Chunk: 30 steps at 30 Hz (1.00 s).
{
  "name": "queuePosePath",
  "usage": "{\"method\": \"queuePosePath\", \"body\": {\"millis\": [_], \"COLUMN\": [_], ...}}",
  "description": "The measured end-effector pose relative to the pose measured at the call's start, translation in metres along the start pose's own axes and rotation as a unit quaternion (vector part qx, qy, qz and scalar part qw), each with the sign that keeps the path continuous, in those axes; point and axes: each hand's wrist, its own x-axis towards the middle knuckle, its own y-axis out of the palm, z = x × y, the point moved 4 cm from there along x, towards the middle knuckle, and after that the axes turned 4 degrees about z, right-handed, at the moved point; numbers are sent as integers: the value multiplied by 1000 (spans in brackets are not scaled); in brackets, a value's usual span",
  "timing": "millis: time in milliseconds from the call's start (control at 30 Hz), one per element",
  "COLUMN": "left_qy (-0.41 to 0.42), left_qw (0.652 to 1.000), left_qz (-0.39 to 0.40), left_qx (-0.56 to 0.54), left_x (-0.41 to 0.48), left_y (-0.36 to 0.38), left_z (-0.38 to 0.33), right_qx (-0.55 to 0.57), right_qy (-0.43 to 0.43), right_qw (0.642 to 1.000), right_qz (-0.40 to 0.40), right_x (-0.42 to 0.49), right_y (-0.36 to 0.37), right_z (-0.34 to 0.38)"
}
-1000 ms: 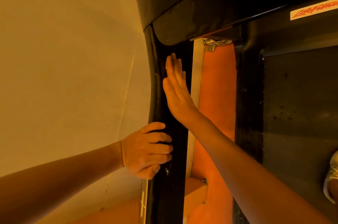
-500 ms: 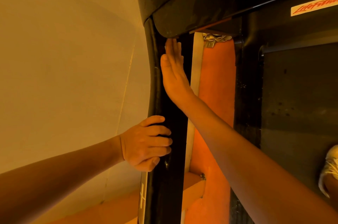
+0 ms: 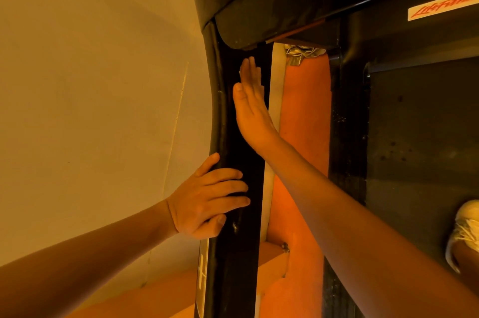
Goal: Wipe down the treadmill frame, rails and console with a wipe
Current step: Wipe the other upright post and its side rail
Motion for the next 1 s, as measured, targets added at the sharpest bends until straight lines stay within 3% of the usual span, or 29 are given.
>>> {"method": "queuePosePath", "body": {"millis": [100,167,267,333,500,700,1000], "left_qy": [-31,-95,-224,-265,-189,-183,-124], "left_qw": [999,995,970,951,979,983,980], "left_qz": [17,17,-29,-56,-37,-13,112], "left_qx": [6,-4,-95,-153,-69,-28,112], "left_x": [-2,-7,-18,-22,-16,-15,-9], "left_y": [-2,-6,-4,1,2,4,1], "left_z": [-3,-12,-35,-46,-44,-46,-46], "right_qx": [6,6,6,5,21,4,20], "right_qy": [14,15,22,21,37,25,64], "right_qw": [1000,1000,1000,1000,999,1000,997], "right_qz": [1,4,15,14,-8,7,31], "right_x": [0,1,2,0,14,2,-17], "right_y": [-1,0,-2,-2,-4,-6,-7], "right_z": [-3,-2,-2,-2,2,-11,-31]}}
